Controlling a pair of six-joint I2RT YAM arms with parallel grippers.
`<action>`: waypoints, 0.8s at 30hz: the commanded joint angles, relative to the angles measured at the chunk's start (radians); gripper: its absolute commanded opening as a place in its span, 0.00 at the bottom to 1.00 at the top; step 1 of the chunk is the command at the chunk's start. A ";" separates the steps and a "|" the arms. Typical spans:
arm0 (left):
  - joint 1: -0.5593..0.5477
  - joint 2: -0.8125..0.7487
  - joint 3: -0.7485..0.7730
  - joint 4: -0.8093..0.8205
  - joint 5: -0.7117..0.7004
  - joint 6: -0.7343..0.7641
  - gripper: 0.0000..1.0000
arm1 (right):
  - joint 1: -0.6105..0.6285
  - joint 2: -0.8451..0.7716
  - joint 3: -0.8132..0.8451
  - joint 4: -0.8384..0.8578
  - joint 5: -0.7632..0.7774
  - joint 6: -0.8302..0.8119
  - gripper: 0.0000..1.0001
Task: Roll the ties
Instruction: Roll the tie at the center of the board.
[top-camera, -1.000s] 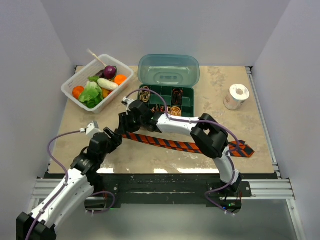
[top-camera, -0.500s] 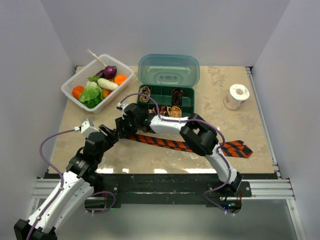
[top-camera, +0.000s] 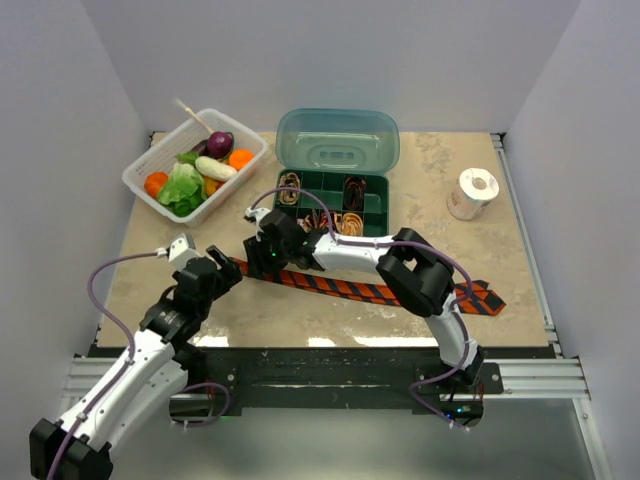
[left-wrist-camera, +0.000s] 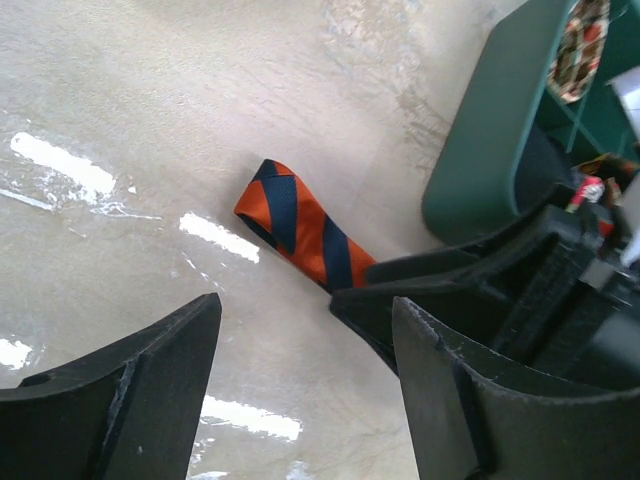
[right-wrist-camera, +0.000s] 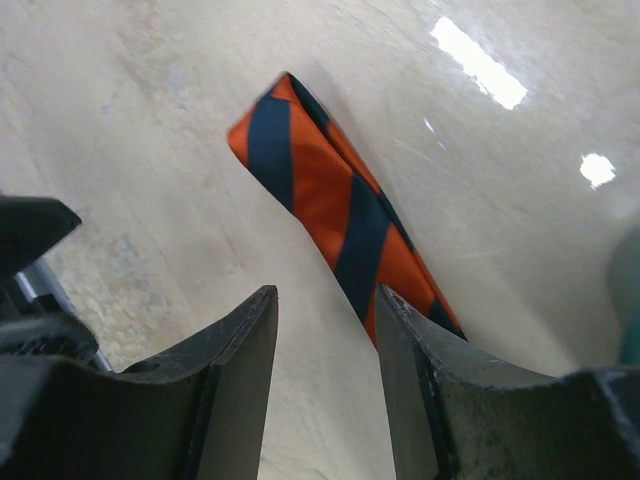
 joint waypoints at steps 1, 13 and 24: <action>0.010 0.096 0.063 0.087 0.000 0.071 0.74 | 0.003 -0.081 -0.031 0.018 0.080 -0.038 0.46; 0.321 0.338 0.134 0.294 0.490 0.336 0.75 | 0.005 -0.095 -0.120 -0.033 0.150 -0.064 0.31; 0.379 0.449 0.117 0.355 0.703 0.392 0.75 | 0.005 -0.179 -0.250 -0.117 0.187 -0.138 0.26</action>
